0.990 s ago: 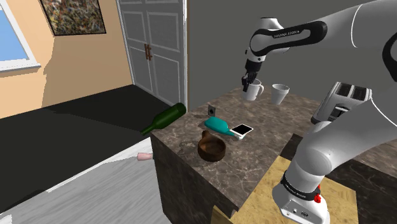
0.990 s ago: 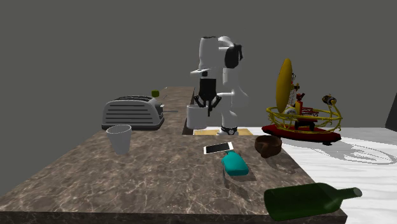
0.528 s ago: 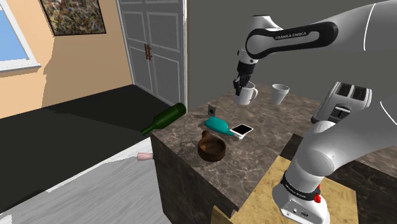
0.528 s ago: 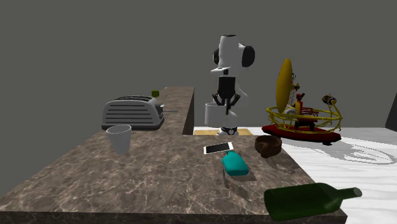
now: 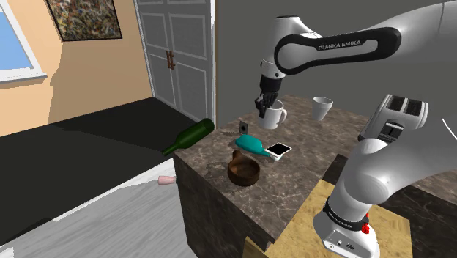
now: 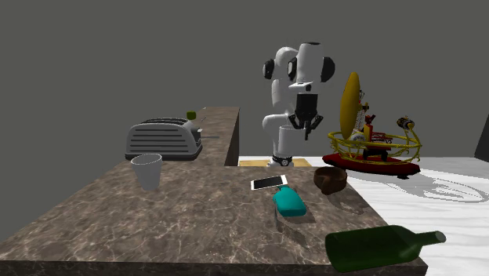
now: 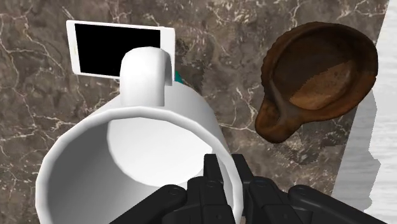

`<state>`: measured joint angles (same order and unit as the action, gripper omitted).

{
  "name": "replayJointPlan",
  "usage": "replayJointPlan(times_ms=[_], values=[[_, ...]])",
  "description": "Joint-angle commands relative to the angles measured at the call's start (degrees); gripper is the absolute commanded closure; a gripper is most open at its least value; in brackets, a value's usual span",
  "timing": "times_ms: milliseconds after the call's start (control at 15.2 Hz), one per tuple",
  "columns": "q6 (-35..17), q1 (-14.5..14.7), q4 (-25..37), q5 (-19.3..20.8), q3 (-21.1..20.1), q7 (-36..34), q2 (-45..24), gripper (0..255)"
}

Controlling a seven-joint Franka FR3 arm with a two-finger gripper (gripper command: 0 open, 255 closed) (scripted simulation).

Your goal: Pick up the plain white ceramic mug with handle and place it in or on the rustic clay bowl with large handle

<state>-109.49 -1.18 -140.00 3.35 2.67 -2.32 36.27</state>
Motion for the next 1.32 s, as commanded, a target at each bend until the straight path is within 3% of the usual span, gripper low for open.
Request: replayJointPlan(times_ms=[0,858,1254], values=[[0.61,1.22,0.53,-1.25,-2.58,-3.10,-0.03,255],[1.48,7.34,8.04,-7.13,-17.68,-21.13,-6.80,255],[-3.21,7.46,3.73,-7.33,-18.13,-21.34,-7.19,255]])
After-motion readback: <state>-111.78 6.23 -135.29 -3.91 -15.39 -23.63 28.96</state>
